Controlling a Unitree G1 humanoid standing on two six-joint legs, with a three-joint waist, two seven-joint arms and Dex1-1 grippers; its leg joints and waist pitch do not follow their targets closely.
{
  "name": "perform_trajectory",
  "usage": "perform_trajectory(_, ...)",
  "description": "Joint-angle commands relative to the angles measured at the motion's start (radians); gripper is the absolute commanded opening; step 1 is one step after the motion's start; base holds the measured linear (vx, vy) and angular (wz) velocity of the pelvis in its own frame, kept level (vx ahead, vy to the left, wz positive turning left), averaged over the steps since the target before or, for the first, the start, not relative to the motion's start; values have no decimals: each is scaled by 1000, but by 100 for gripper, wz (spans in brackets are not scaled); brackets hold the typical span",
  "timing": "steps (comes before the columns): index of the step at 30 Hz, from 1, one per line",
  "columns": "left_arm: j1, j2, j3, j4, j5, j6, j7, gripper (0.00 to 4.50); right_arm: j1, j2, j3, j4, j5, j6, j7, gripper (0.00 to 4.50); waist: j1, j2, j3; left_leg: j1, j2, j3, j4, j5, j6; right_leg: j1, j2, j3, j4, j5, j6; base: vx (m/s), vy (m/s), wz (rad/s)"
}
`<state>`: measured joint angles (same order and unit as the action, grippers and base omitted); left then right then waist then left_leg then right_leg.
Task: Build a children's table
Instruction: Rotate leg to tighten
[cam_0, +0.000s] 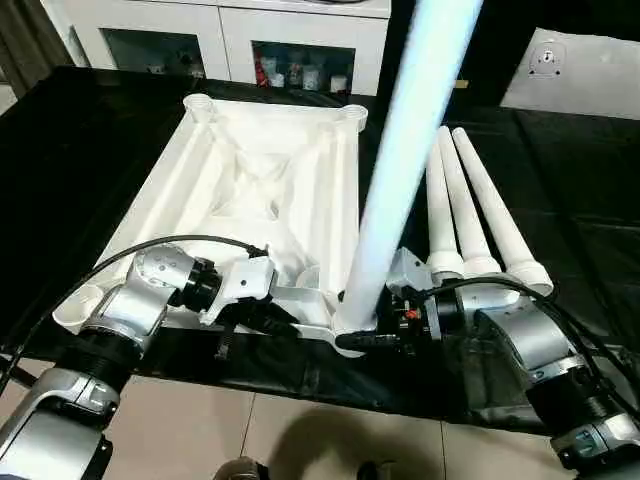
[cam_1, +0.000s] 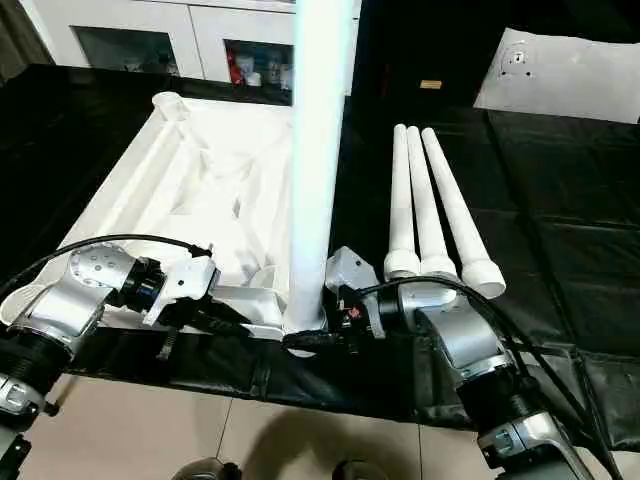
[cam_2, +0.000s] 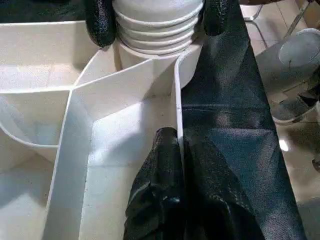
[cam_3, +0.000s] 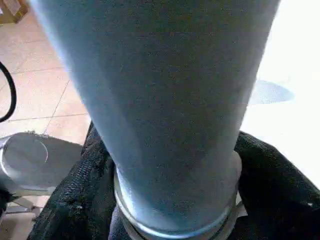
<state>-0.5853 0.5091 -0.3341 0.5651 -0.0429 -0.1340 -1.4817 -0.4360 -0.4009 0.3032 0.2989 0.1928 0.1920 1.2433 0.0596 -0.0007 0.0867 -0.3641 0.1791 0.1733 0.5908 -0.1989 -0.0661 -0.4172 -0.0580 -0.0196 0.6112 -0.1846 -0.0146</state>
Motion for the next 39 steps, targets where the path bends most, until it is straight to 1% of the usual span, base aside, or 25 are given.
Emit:
perform_trajectory(1,-11,2,-31,8,22,-16,-35,0,-3,-9,-15,7,6,11,-2,306,-4,5,-65,8,47,-4,-70,-158,47,58,-68,37,-64,-117,-275,0,0,0)
perform_trajectory(3,-13,2,-31,11,22,-17,-34,0,0,-11,-15,5,8,11,0,288,-4,5,-64,9,48,-4,-70,-162,45,57,-68,37,-64,-124,-273,0,0,0)
perform_trajectory(6,-8,1,-26,7,16,-10,-31,0,6,-9,-17,-1,13,15,-1,281,-3,6,-65,9,48,-4,-70,-161,44,57,-68,37,-64,-118,-275,0,0,0)
perform_trajectory(8,7,-4,-12,-13,1,17,-10,0,19,1,-19,-16,23,28,-13,279,-3,7,-65,9,48,-4,-70,-159,44,58,-67,37,-63,-109,-276,0,0,0)
perform_trajectory(9,21,-12,0,-35,-6,43,20,0,31,18,-26,-25,26,40,-43,278,-4,10,-64,9,49,-4,-71,-165,40,57,-69,37,-64,-112,-277,0,0,0)
perform_trajectory(12,45,-30,19,-72,-12,87,85,0,48,55,-41,-31,20,57,-120,277,-6,8,-62,8,48,-5,-74,-187,32,57,-69,37,-69,-155,-270,0,0,0)
perform_trajectory(13,66,-50,33,-105,0,125,162,0,65,97,-54,-29,-1,59,-216,277,-8,9,-60,9,48,-7,-76,-199,25,55,-70,38,-71,-181,-264,0,0,0)
perform_trajectory(14,66,-50,33,-105,0,125,162,0,65,97,-54,-29,-1,59,-216,277,-13,8,-55,9,48,-8,-80,-228,11,51,-72,39,-76,-236,-252,0,0,0)
perform_trajectory(15,93,-81,49,-154,10,188,252,0,83,157,-74,-28,-12,81,-330,277,-16,7,-52,10,45,-9,-82,-250,7,51,-71,39,-82,-284,-240,0,0,0)
perform_trajectory(16,93,-81,49,-154,10,188,252,0,83,157,-74,-28,-12,81,-330,277,-22,5,-48,9,46,-12,-87,-268,-7,49,-72,40,-87,-346,-219,0,0,0)
perform_trajectory(17,112,-108,59,-193,25,241,330,0,96,211,-92,-27,-17,105,-424,277,-31,2,-50,9,45,-17,-88,-279,-19,53,-73,40,-87,-399,-194,0,0,0)
perform_trajectory(18,117,-124,62,-208,34,268,364,0,99,237,-99,-25,-17,117,-464,277,-36,2,-46,6,43,-18,-91,-283,-19,50,-71,39,-91,-428,-182,0,0,0)
perform_trajectory(19,127,-191,71,-259,68,364,492,0,101,336,-120,-15,-26,160,-613,277,-43,-3,-47,11,44,-18,-90,-294,-23,43,-69,41,-94,-463,-165,0,0,0)
perform_trajectory(20,125,-235,77,-276,84,413,558,0,95,381,-116,-4,-43,172,-677,277,-50,-3,-42,15,40,-17,-87,-311,-22,33,-70,44,-104,-513,-155,0,0,0)
perform_trajectory(21,125,-235,77,-276,84,413,558,0,95,381,-116,-4,-43,172,-677,277,-51,-3,-44,17,39,-20,-87,-312,-26,36,-72,42,-104,-540,-144,0,0,0)
perform_trajectory(22,121,-275,82,-287,97,448,619,0,88,423,-112,9,-63,179,-735,277,-55,-4,-46,18,38,-19,-86,-303,-21,34,-70,45,-109,-553,-129,0,0,0)
perform_trajectory(25,106,-333,87,-287,116,485,711,0,75,484,-112,30,-80,188,-808,277,-57,-1,-48,12,37,-19,-88,-293,-5,33,-65,46,-108,-501,-125,0,0,0)
perform_trajectory(26,96,-350,89,-276,121,487,741,0,70,499,-110,36,-87,180,-826,333,-59,-2,-49,11,36,-18,-88,-287,-2,34,-63,46,-106,-470,-129,0,0,0)
perform_trajectory(28,88,-365,90,-271,128,492,770,0,69,515,-112,39,-90,173,-845,346,-56,1,-52,12,36,-16,-87,-275,3,35,-62,47,-103,-411,-140,0,0,0)
perform_trajectory(30,76,-383,93,-277,143,507,795,0,75,521,-137,27,-91,166,-863,367,-57,1,-54,7,35,-15,-87,-260,9,40,-61,46,-98,-359,-151,0,0,0)
perform_trajectory(31,77,-375,88,-281,153,503,784,0,83,508,-144,14,-94,160,-857,384,-55,1,-58,8,34,-13,-85,-247,16,43,-61,46,-97,-335,-157,0,0,0)
perform_trajectory(32,84,-352,82,-282,161,492,758,0,98,476,-153,-13,-92,148,-834,398,-54,2,-59,4,35,-13,-85,-222,22,48,-62,46,-95,-299,-163,0,0,0)
perform_trajectory(34,95,-320,79,-281,156,473,716,0,117,429,-167,-50,-76,134,-784,404,-52,-1,-62,3,35,-11,-83,-198,36,51,-62,45,-93,-259,-168,0,0,0)
perform_trajectory(36,100,-296,77,-276,154,454,690,0,123,397,-174,-69,-67,126,-750,430,-51,0,-64,-1,35,-10,-80,-163,57,57,-63,44,-88,-208,-185,0,0,0)
perform_trajectory(39,107,-250,74,-260,141,405,625,0,130,332,-186,-103,-45,114,-672,448,-52,1,-62,0,35,-10,-80,-170,61,57,-63,42,-91,-224,-195,0,0,0)
